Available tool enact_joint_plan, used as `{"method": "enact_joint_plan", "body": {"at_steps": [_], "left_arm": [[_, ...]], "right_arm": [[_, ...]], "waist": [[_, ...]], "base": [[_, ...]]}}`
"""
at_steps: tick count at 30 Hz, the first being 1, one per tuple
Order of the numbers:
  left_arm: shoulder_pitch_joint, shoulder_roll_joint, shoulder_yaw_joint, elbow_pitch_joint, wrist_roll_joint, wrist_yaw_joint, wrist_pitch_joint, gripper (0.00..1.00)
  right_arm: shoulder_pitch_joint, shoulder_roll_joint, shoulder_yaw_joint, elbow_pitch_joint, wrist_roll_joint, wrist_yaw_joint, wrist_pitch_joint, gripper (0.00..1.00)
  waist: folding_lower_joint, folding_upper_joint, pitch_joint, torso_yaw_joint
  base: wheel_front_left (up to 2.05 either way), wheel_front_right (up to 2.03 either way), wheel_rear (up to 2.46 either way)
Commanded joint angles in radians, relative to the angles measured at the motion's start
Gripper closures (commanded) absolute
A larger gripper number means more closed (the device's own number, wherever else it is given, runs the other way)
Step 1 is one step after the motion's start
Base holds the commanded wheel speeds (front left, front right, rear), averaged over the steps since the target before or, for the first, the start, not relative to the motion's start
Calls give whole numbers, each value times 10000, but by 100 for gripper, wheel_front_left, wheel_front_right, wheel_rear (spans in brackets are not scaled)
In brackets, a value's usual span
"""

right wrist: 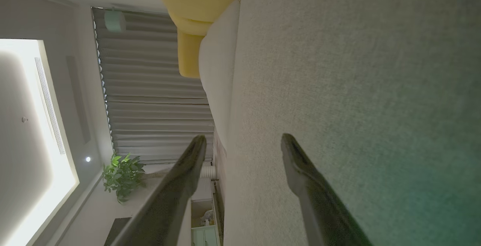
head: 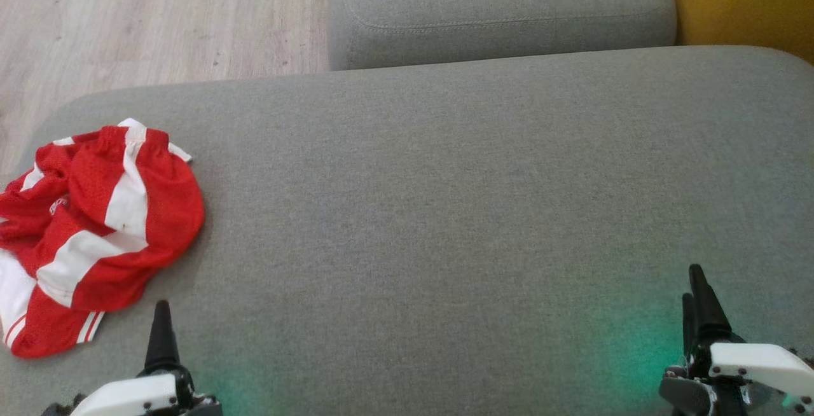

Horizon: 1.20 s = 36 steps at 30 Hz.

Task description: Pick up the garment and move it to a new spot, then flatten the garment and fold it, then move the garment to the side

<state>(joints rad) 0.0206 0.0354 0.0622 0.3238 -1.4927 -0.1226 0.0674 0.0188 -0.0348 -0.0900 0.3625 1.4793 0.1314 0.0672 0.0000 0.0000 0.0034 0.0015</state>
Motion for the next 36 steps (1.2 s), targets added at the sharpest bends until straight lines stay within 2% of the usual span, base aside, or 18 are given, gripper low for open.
{"method": "enact_joint_plan", "body": {"at_steps": [1,6,23,36], "left_arm": [[-404,62,-4,-408,292,43,-102,0],[-365,67,-151,-693,1253,214,-280,0],[-253,81,-697,-1290,3901,636,-784,0],[-194,110,-1051,-1498,5572,973,-1141,0]], "right_arm": [[-483,-55,95,-393,-302,-1,-120,0],[-461,-60,166,-619,-1274,-1,-297,0],[-395,-76,636,-989,-3495,-2,-798,0],[-384,-87,1015,-1147,-5293,-3,-1152,0]], "waist": [[0,0,-3,5],[0,0,-28,25],[0,0,-125,61],[0,0,-164,114]], "base": [[0,0,0],[0,0,0],[0,0,0],[0,0,0]]}}
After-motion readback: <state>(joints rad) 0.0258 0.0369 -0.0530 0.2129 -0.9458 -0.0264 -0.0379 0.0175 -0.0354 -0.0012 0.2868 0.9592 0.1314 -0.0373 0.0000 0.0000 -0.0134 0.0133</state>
